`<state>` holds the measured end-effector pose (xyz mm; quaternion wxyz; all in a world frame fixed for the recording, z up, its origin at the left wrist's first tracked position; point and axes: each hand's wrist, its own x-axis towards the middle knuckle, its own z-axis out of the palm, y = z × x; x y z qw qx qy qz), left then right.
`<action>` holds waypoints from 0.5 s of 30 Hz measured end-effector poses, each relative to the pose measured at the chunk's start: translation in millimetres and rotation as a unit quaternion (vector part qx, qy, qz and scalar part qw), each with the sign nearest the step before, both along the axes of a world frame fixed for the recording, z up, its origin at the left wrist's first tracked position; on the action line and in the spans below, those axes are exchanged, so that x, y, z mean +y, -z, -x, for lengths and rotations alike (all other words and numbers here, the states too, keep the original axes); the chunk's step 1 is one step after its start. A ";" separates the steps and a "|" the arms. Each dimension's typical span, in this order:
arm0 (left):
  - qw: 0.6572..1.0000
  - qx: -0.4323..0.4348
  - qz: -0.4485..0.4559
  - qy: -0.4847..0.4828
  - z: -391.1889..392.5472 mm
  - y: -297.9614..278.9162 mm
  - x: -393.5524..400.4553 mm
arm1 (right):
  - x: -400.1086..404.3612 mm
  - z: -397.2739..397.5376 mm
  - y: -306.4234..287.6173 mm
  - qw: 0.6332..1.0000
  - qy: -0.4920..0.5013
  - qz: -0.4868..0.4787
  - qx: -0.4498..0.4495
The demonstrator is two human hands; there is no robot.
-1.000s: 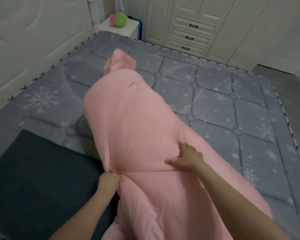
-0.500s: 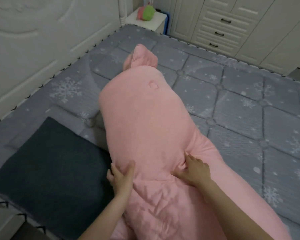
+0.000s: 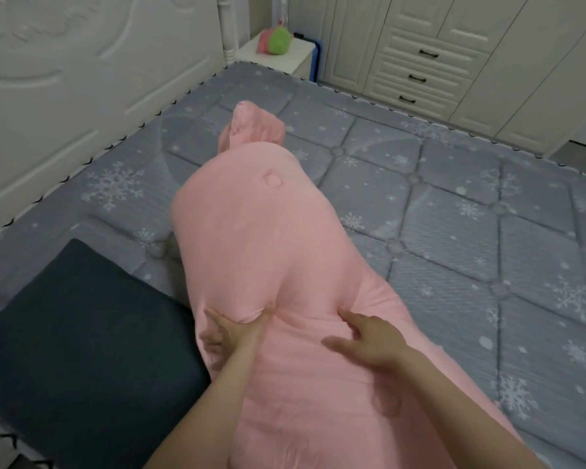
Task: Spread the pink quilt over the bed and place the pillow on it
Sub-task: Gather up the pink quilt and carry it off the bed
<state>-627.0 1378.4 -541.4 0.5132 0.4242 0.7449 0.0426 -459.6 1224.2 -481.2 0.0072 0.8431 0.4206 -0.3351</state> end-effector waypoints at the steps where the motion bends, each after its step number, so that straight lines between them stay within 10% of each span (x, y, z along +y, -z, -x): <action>1: 1.000 0.003 0.001 0.005 -3.1 4.6 4.7 | 5.7 -10.9 -0.2 1.000 0.005 0.002 0.014; 8: 0.997 -0.023 -0.069 0.034 -27.0 43.9 36.1 | 31.2 -94.1 36.4 0.971 0.149 -0.182 -0.045; 15: 0.995 -0.077 -0.045 0.049 -35.7 103.8 62.6 | 60.8 -158.4 112.3 0.951 0.278 -0.077 0.112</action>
